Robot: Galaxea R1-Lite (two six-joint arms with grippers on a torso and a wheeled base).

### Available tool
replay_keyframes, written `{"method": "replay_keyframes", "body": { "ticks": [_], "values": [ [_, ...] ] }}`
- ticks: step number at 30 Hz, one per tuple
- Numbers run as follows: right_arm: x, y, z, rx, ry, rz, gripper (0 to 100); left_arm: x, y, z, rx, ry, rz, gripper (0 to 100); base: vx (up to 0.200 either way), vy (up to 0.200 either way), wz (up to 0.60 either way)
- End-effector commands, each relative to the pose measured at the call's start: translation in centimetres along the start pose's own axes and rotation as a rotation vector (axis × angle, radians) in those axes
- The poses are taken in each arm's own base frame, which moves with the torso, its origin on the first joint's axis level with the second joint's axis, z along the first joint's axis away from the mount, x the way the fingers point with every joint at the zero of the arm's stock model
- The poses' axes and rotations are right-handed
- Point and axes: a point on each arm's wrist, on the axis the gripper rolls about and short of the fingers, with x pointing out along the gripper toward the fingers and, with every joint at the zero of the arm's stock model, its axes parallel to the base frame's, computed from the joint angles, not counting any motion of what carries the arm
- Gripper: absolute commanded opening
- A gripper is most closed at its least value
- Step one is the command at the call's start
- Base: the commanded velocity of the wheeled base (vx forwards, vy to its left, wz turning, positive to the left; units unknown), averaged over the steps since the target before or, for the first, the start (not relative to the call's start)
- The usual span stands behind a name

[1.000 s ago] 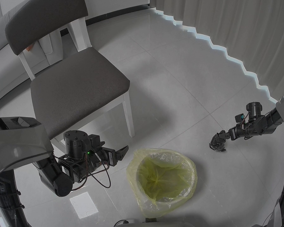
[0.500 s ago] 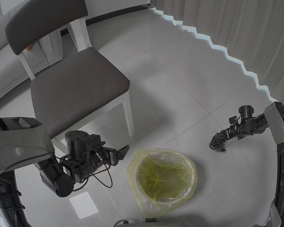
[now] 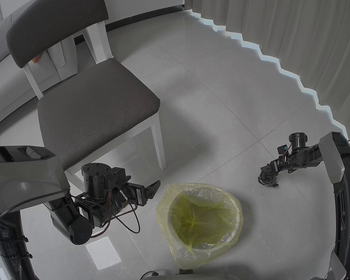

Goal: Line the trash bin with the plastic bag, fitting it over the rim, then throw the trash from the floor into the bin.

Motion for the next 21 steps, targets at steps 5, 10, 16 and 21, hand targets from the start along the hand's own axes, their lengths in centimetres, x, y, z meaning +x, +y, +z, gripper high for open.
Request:
{"method": "replay_keyframes", "body": {
  "ticks": [5,10,16,21],
  "values": [
    [0.8,0.1,-0.7,0.003,0.015,0.007,0,0.2,0.1,-0.4,-0.001,0.011,0.003,100,0.0,0.0,0.0],
    [0.5,-0.1,-0.8,0.015,0.035,0.01,0,0.8,0.2,-1.1,0.0,0.018,0.002,100,0.0,0.0,0.0],
    [-1.0,0.1,-0.2,0.009,0.039,0.009,0,1.0,0.1,-1.5,0.001,0.013,-0.001,100,0.0,0.0,0.0],
    [-6.1,1.5,1.5,-0.015,0.034,0.01,0,0.4,-0.4,-1.2,0.006,0.0,-0.014,100,0.0,0.0,0.0]
  ]
}}
